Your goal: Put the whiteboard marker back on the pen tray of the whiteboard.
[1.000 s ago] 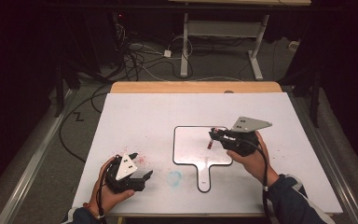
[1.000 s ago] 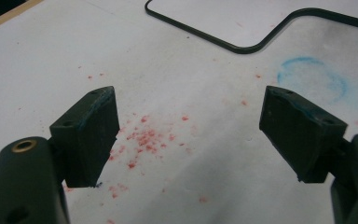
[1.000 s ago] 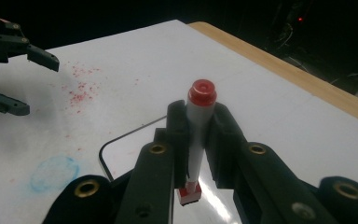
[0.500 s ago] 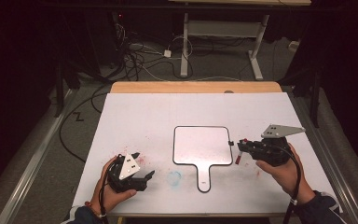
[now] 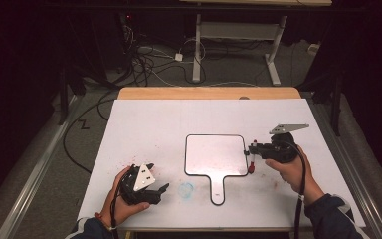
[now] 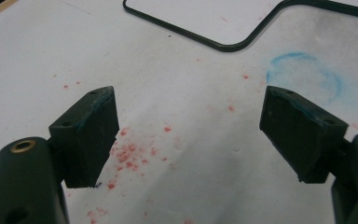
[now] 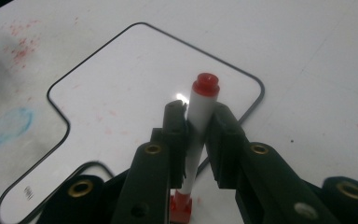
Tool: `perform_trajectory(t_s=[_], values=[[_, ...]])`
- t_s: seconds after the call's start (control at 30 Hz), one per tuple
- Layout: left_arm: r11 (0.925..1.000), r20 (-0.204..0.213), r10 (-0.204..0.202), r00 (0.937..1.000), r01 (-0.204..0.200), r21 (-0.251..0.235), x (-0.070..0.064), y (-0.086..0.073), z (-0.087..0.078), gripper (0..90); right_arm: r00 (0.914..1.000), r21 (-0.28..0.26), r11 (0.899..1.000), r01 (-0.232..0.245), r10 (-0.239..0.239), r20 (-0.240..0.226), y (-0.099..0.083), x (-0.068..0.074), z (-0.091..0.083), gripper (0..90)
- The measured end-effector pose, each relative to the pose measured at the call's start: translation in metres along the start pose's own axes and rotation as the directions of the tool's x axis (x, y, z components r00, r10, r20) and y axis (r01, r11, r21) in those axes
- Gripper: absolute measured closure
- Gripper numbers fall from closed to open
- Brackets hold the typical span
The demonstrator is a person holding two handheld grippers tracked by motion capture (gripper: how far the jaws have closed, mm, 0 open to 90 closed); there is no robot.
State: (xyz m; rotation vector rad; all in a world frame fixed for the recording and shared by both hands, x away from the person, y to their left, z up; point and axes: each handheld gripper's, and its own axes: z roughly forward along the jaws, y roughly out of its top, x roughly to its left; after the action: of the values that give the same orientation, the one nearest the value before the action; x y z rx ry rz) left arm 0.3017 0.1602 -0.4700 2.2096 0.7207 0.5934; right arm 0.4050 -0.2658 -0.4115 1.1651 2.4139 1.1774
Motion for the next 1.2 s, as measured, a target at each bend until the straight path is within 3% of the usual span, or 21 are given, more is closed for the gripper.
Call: perform_trajectory(t_s=[0.17, 0.4, 0.57, 0.8, 0.9, 0.97, 1.2], values=[[1.0000, 0.003, 0.003, 1.0000, -0.003, 0.005, 0.000, -0.001, 0.000, 18.7, 0.9988, -0.016, 0.999, -0.046, 0.046, -0.017, 0.003, -0.011, 0.022, 78.4], [0.9999, 0.005, 0.006, 1.0000, -0.006, 0.010, -0.001, -0.001, 0.000, 18.7, 0.9953, 0.013, 0.996, -0.091, 0.090, 0.035, 0.001, -0.021, 0.049, 74.3], [0.9994, 0.017, 0.026, 0.9995, -0.027, 0.020, -0.003, 0.000, 0.002, 18.6, 0.9941, 0.021, 0.996, -0.082, 0.081, 0.072, -0.003, -0.023, 0.059, 71.7], [0.9995, 0.020, 0.023, 0.9995, -0.024, 0.020, -0.003, 0.000, 0.002, 17.8, 0.9902, 0.050, 0.997, -0.067, 0.060, 0.126, -0.009, -0.028, 0.068, 64.9], [0.9994, 0.021, 0.026, 0.9994, -0.027, 0.020, -0.003, 0.000, 0.002, 17.8, 0.9888, 0.049, 0.998, -0.049, 0.042, 0.143, -0.009, -0.029, 0.066, 59.2], [0.9994, 0.021, 0.027, 0.9994, -0.027, 0.021, -0.003, 0.001, 0.003, 17.8, 0.9870, 0.057, 0.998, -0.024, 0.015, 0.160, -0.009, -0.029, 0.066, 58.7], [0.9994, 0.026, 0.029, 0.9992, -0.029, 0.020, -0.004, 0.002, 0.003, 17.7, 0.9866, 0.035, 0.999, 0.005, -0.011, 0.163, -0.010, -0.029, 0.060, 57.2]])
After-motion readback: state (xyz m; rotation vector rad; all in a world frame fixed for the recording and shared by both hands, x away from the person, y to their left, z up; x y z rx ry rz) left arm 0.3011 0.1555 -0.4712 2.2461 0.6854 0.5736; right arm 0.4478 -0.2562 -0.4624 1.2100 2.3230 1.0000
